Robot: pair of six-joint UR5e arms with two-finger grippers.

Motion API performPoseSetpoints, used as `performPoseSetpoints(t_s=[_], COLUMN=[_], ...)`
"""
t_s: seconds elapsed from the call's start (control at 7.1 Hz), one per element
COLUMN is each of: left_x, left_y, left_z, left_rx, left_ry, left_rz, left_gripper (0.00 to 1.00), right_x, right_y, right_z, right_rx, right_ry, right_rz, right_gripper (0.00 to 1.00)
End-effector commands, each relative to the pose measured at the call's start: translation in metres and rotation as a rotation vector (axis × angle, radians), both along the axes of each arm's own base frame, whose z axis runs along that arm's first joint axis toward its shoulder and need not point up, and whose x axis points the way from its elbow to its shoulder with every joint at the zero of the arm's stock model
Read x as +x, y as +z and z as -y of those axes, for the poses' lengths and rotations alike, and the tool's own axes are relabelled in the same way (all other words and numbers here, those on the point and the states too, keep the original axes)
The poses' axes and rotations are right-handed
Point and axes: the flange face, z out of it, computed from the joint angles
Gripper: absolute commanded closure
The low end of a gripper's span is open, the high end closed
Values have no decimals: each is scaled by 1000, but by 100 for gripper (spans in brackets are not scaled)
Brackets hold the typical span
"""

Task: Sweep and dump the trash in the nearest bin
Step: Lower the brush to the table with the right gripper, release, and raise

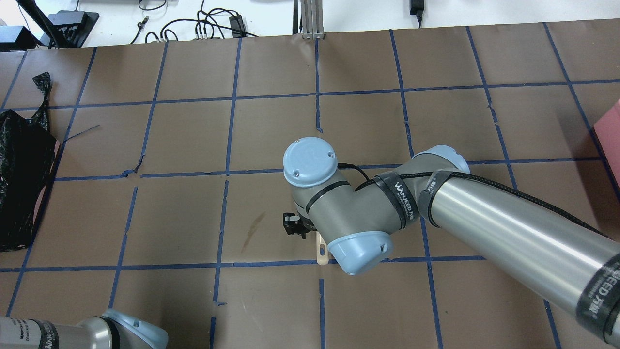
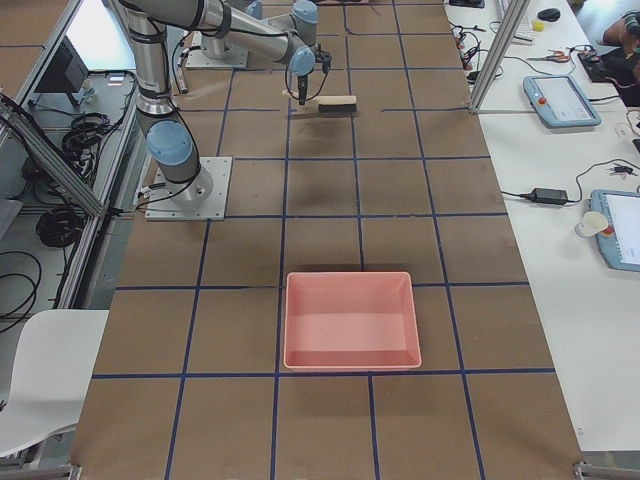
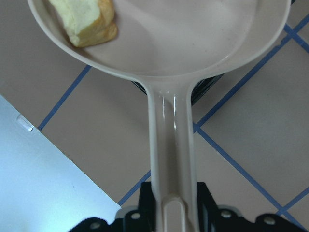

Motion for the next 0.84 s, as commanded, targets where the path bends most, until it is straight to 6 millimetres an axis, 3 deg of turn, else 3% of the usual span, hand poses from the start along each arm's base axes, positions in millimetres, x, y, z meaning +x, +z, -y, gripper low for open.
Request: performPoseSetpoints(t_s=[0.0,0.14,0.28,0.56,0.7], left_x=[-17,-26,-21,-25,-29], left_y=[-2,-1,-6,-7,-5], left_z=[21,41,43,51,60], left_rx=[51,78,88,87,95], left_ry=[-34,-68,-70,-70,-85], left_rz=[56,100,114,125,152], left_gripper=[98,98,98,98,98], right_x=[-12,-17,-26,-70,-86], right_y=[11,32,48,84,112], right_z=[23,48,67,110,125], right_rx=[-17,-41,-31,-17,-24], right_ry=[-34,-52,-50,-60,-63], right_rz=[12,26,38,44,46], right_gripper=[12,11,9,8,7])
